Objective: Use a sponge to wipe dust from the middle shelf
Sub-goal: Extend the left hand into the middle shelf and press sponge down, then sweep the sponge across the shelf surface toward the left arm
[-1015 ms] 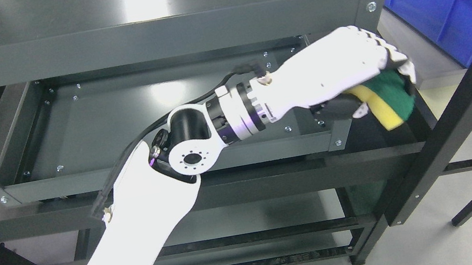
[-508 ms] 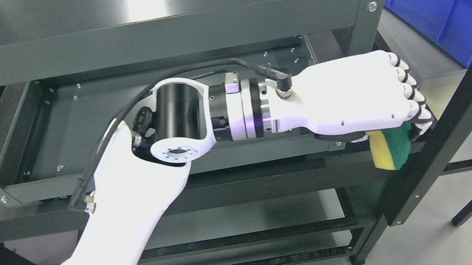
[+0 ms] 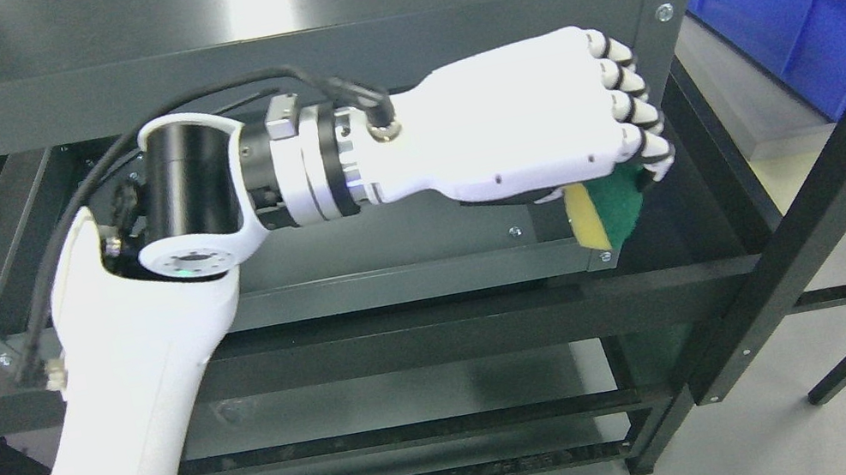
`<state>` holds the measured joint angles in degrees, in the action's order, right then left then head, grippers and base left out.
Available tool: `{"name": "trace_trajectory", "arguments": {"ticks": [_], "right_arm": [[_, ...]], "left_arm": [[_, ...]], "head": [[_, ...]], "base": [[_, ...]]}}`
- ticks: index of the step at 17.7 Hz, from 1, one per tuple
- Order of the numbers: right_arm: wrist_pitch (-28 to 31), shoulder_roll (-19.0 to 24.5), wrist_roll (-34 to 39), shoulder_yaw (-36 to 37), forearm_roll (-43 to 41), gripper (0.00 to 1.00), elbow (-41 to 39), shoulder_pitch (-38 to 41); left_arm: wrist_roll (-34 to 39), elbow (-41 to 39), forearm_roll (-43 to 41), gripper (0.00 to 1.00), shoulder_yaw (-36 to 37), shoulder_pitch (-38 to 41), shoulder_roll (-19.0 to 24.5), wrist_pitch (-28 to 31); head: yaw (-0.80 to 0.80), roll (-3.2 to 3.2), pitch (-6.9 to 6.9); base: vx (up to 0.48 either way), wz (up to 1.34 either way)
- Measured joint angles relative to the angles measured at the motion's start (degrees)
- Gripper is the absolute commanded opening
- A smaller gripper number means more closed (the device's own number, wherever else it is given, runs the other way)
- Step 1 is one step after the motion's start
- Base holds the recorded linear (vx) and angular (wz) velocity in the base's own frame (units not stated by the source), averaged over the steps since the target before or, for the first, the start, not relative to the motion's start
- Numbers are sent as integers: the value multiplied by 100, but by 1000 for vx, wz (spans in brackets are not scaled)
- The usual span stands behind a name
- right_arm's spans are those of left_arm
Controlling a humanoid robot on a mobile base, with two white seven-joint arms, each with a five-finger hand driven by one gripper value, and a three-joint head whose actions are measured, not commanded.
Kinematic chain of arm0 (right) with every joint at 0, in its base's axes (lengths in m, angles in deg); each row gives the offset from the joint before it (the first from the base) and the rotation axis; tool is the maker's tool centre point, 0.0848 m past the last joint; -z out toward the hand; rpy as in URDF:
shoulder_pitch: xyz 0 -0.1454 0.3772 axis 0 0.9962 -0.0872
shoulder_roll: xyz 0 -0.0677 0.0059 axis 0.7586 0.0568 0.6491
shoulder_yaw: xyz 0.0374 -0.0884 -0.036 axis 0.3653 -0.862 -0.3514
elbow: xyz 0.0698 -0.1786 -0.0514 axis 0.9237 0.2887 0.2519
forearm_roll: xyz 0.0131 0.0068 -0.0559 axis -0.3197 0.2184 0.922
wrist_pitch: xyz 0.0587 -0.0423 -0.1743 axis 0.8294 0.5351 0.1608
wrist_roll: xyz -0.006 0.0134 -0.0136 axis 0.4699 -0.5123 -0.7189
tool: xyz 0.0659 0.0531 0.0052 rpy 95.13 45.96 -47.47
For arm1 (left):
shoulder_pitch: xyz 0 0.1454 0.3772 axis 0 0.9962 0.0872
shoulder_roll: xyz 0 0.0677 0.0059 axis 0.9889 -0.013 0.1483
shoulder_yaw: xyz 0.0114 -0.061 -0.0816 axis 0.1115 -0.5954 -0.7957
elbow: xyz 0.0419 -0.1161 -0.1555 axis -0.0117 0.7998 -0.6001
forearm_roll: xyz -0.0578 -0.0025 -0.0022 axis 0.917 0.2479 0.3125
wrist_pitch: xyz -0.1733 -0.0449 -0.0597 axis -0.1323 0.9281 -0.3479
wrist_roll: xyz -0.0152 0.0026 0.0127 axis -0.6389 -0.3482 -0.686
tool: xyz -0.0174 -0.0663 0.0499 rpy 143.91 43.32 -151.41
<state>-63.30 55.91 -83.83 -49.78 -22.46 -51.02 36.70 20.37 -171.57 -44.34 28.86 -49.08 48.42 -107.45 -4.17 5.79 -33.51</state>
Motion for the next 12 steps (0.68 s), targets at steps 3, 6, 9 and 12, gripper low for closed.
{"name": "trace_trajectory", "arguments": {"ticks": [3, 6, 9, 12], "right_arm": [[0, 0, 0, 0, 0, 100, 0, 0], [0, 0, 2, 0, 0, 100, 0, 0], [0, 0, 6, 0, 0, 100, 0, 0], [0, 0, 19, 0, 0, 100, 0, 0]], "left_arm": [[-3, -76, 402, 0, -257, 56, 453, -7], [-5, -133, 900, 0, -504, 264, 1036, -14], [-5, -173, 1378, 0, -824, 577, 1662, -16], [0, -191, 1755, 0, -1213, 959, 2244, -11]], "head": [[0, 0, 0], [0, 0, 1], [0, 0, 2], [0, 0, 2]], "base": [[0, 0], [0, 0], [0, 0], [0, 0]]}}
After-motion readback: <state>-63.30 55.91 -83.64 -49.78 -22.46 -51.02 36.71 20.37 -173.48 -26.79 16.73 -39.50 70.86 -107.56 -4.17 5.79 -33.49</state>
